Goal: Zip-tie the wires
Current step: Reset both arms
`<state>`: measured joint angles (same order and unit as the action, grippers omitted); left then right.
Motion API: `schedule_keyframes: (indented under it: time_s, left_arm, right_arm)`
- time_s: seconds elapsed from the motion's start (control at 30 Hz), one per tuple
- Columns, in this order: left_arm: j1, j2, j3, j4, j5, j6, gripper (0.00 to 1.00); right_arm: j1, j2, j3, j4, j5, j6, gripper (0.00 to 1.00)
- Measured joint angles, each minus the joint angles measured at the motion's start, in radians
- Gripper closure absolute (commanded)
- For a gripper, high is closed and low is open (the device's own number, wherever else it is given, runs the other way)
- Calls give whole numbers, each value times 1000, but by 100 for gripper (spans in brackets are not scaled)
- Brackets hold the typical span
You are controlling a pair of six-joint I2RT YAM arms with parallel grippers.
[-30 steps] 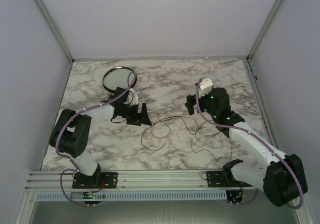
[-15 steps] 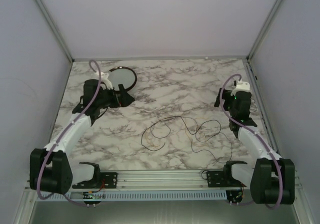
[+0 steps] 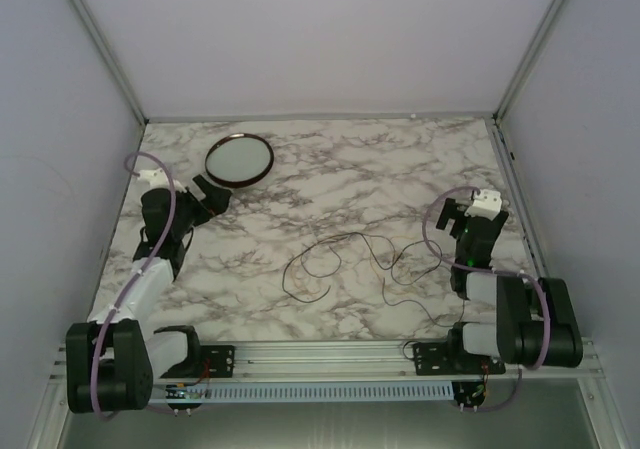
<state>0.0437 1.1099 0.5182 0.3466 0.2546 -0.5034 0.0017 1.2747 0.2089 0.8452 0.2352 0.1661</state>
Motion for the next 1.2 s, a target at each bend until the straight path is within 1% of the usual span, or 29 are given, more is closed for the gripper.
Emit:
schedule_keyframes:
  time_s: [0.07, 0.2, 0.3, 0.33, 0.47, 0.6, 0.77, 0.9, 1.1, 1.17, 1.2]
  left_arm:
    - [3, -2, -24, 46, -29, 1, 0]
    - [5, -48, -115, 145, -124, 24, 0]
    - [5, -80, -166, 182, -208, 51, 0]
    - [6, -83, -172, 187, -230, 64, 0]
    - [7, -76, -179, 218, -304, 114, 0]
    - [9, -33, -218, 309, -363, 174, 0]
    - [2, 103, -352, 565, -407, 267, 0]
    - [-8, 223, -455, 787, -422, 307, 0]
    - [-36, 370, -466, 1048, -423, 352, 0]
    - [-56, 424, -454, 1089, -426, 370, 0]
    - [-66, 441, -433, 1070, -426, 381, 0]
  right_arm:
    - [0, 49, -23, 115, 0, -12, 1]
    - [0, 116, -46, 257, 1, -37, 1]
    - [0, 210, -73, 431, -3, -53, 1]
    - [0, 237, -85, 462, -4, -55, 1]
    - [0, 255, -98, 496, -2, -59, 1]
    - [0, 255, -69, 494, 14, -58, 1]
    - [0, 256, -57, 493, 23, -57, 1]
    - [0, 256, -57, 493, 23, -57, 1]
    - [0, 256, -57, 492, 27, -57, 1]
    - [0, 256, -57, 492, 29, -57, 1]
    - [0, 256, -56, 491, 29, -57, 1]
